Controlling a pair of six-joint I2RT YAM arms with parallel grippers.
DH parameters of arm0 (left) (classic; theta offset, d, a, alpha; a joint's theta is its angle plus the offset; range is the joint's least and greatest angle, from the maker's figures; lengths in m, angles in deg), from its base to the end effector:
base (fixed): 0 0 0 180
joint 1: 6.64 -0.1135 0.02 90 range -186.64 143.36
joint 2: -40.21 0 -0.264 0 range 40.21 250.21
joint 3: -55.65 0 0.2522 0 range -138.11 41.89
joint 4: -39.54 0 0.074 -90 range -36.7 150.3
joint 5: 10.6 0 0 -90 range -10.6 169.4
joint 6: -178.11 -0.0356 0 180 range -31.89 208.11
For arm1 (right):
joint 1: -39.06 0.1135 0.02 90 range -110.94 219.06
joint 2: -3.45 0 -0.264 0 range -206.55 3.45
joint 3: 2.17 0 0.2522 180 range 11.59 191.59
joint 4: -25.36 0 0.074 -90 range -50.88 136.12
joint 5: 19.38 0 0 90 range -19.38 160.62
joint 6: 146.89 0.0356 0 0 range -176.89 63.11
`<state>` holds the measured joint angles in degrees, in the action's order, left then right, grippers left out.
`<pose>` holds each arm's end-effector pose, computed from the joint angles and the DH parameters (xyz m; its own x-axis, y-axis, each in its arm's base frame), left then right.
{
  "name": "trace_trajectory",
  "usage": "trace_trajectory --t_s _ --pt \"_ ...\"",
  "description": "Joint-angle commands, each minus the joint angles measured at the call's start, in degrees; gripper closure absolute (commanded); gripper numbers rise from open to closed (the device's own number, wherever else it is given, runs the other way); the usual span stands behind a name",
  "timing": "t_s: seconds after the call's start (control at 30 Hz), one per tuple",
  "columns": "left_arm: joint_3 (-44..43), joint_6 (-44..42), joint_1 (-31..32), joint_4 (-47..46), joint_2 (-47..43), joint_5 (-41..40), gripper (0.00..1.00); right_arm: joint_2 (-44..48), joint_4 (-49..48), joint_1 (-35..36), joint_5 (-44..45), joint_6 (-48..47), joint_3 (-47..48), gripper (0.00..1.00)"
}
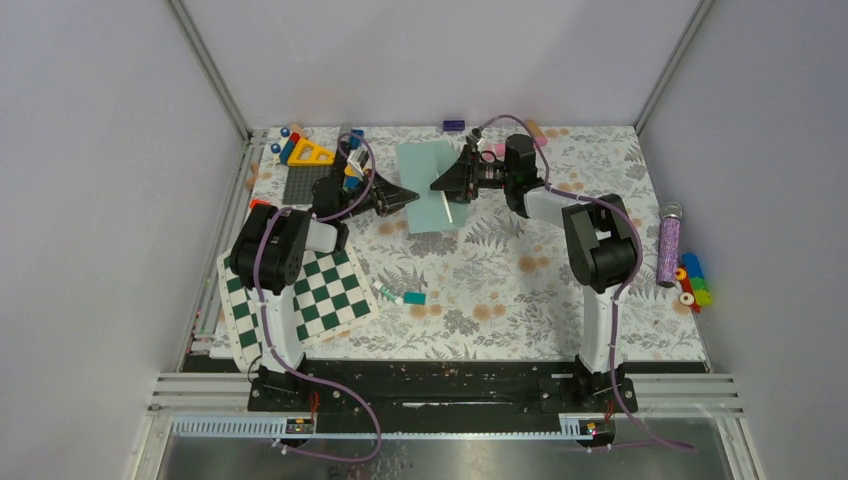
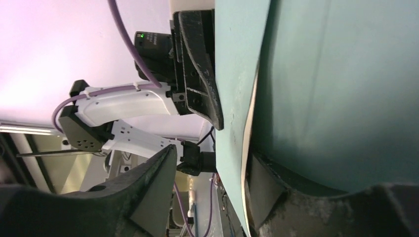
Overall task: Place the letter into the envelope and seal it
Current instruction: Place the letter in the envelope.
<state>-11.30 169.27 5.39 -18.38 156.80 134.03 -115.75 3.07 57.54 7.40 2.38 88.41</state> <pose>0.3804 -0.1107 0.1710 -0.8774 -0.3978 -0.2681 0.2790 0.0315 -0.9598 0.4259 0.1758 0.2132 -0.8996 0.1077 -0.4233 -0.4131 0.1047 0.9046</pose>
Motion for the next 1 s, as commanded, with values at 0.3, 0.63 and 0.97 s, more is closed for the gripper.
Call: trace_trajectory --t_s 0.3,0.63,0.97 --pt "-0.1 0.7 0.5 -5.0 -1.8 0.5 0.95 -2.6 -12.0 -2.1 -3.5 6.7 0.3 0.54" --pt "-0.1 0.8 0.5 -5.3 -1.7 0.5 0.95 -2.1 -7.3 -2.8 -0.1 4.1 -0.6 0.73" --pt "-0.1 1.1 0.5 -5.6 -1.6 0.5 0.95 -2.4 -12.6 -3.9 1.2 8.6 -2.2 0.88"
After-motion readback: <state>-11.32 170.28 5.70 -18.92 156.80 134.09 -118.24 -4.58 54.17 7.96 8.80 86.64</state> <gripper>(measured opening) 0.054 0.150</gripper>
